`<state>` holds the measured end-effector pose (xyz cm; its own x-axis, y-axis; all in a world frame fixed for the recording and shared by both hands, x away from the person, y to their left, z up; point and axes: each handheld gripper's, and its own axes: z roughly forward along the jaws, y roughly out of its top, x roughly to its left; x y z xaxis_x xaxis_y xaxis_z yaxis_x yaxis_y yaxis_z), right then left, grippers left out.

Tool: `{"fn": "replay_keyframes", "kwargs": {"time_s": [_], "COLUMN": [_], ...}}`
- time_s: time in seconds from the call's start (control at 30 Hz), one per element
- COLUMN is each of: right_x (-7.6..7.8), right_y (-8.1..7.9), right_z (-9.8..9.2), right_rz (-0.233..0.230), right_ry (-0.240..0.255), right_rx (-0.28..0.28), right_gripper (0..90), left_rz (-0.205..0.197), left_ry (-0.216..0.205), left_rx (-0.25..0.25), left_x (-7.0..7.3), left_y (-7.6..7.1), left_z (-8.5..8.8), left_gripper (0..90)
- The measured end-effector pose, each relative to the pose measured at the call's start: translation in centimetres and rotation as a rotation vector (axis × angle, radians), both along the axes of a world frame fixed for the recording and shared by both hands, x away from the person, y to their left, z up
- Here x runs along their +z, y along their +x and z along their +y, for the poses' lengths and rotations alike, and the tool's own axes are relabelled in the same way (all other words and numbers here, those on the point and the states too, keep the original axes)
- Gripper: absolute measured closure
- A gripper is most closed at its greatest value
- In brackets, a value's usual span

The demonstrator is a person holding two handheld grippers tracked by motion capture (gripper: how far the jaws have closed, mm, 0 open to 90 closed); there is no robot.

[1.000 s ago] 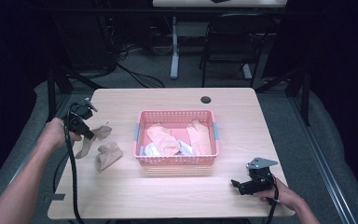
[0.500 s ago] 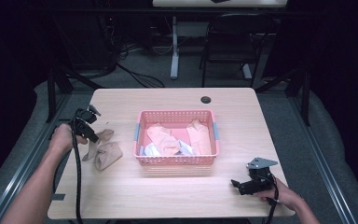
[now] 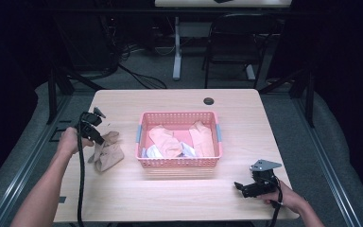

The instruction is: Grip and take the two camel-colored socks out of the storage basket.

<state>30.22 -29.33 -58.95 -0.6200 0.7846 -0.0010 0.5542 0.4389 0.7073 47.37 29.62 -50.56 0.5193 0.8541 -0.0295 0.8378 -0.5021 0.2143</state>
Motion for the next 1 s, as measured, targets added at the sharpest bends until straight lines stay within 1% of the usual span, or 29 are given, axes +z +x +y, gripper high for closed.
{"fn": "replay_keyframes", "kwargs": {"time_s": [0.03, 0.07, 0.1, 0.13, 0.2, 0.23, 0.27, 0.3, 0.33, 0.37, 0.4, 0.43, 0.47, 0.53, 0.57, 0.6, 0.7, 0.73, 0.77, 0.8, 0.83, 0.87, 0.9, 0.97, 1.0], "right_x": [0.0, 0.0, 0.0, 0.0, 0.0, 0.0, 0.0, 0.0, 0.0, 0.0, 0.0, 0.0, 0.0, 0.0, 0.0, 0.0, 0.0, 0.0, 0.0, 0.0, 0.0, 0.0, 0.0, 0.0, 0.0], "right_y": [0.0, 0.0, 0.0, 0.0, 0.0, 0.0, 0.0, 0.0, 0.0, 0.0, 0.0, 0.0, 0.0, 0.0, 0.0, 0.0, 0.0, 0.0, 0.0, 0.0, 0.0, 0.0, 0.0, 0.0, 0.0], "right_z": [0.0, 0.0, 0.0, 0.0, 0.0, 0.0, 0.0, 0.0, 0.0, 0.0, 0.0, 0.0, 0.0, 0.0, 0.0, 0.0, 0.0, 0.0, 0.0, 0.0, 0.0, 0.0, 0.0, 0.0, 0.0], "right_rz": [0.001, 0.000, 0.000, 0.000, 0.002, 0.000, 0.001, 0.001, 0.001, 0.000, 0.001, 0.001, 0.002, 0.000, 0.001, 0.001, 0.002, 0.002, 0.002, 0.001, 0.001, 0.000, 0.001, 0.002, 0.001], "right_ry": [0.000, 0.000, 0.000, 0.000, 0.000, 0.000, -0.002, -0.002, 0.000, 0.000, 0.000, 0.000, 0.000, 0.000, 0.000, 0.000, -0.003, -0.003, -0.003, 0.000, 0.000, 0.000, 0.000, -0.002, -0.002], "right_rx": [-0.001, 0.000, 0.000, 0.000, -0.001, 0.000, 0.001, 0.001, -0.001, 0.000, -0.001, -0.001, -0.001, 0.000, -0.001, -0.001, 0.000, 0.000, 0.000, -0.001, -0.001, -0.001, -0.001, 0.000, 0.001], "right_gripper": [0.0, 0.0, 0.0, 0.0, 0.0, 0.0, 0.0, 0.0, 0.0, 0.0, 0.0, 0.0, 0.0, 0.0, 0.0, 0.0, 0.0, 0.0, 0.0, 0.0, 0.0, 0.0, 0.0, 0.0, 0.0], "left_rz": [-0.005, -0.010, -0.007, -0.016, -0.010, -0.017, -0.021, -0.021, -0.018, -0.022, -0.028, -0.034, -0.033, -0.051, -0.065, -0.075, -0.085, -0.108, -0.108, -0.128, -0.128, -0.140, -0.138, -0.150, -0.161], "left_ry": [-0.001, -0.002, -0.004, -0.007, -0.008, -0.008, 0.001, 0.001, 0.005, 0.017, 0.022, 0.020, 0.031, 0.020, 0.019, 0.001, -0.010, -0.020, -0.020, -0.036, -0.036, -0.043, -0.056, -0.064, -0.071], "left_rx": [0.000, 0.010, 0.016, 0.038, 0.048, 0.061, 0.086, 0.086, 0.096, 0.114, 0.124, 0.139, 0.152, 0.175, 0.191, 0.205, 0.214, 0.217, 0.217, 0.216, 0.216, 0.210, 0.205, 0.194, 0.184], "left_x": [-0.1, -0.2, -0.3, -0.6, -0.7, -0.8, -1.1, -1.1, -1.2, -1.3, -1.4, -1.5, -1.5, -1.6, -1.6, -1.4, -1.1, -0.6, -0.6, 0.1, 0.1, 0.4, 0.8, 1.5, 2.3], "left_y": [0.1, 0.1, 0.1, 0.2, 0.2, 0.3, 0.4, 0.4, 0.5, 0.5, 0.6, 0.6, 0.7, 0.7, 0.7, 0.6, 0.4, 0.0, 0.0, -0.5, -0.5, -0.7, -1.1, -1.7, -2.4], "left_z": [0.0, 0.1, 0.1, 0.3, 0.4, 0.5, 0.8, 0.8, 1.0, 1.1, 1.2, 1.4, 1.6, 1.9, 2.1, 2.6, 2.9, 3.2, 3.2, 3.5, 3.5, 3.6, 3.7, 3.7, 3.7], "left_gripper": [85.4, 85.1, 85.1, 84.4, 83.9, 82.5, 77.6, 75.3, 75.3, 72.1, 66.0, 66.0, 60.9, 57.4, 54.2, 45.6, 35.6, 33.3, 30.6, 28.3, 26.7, 26.7, 23.1, 22.1, 19.3]}}
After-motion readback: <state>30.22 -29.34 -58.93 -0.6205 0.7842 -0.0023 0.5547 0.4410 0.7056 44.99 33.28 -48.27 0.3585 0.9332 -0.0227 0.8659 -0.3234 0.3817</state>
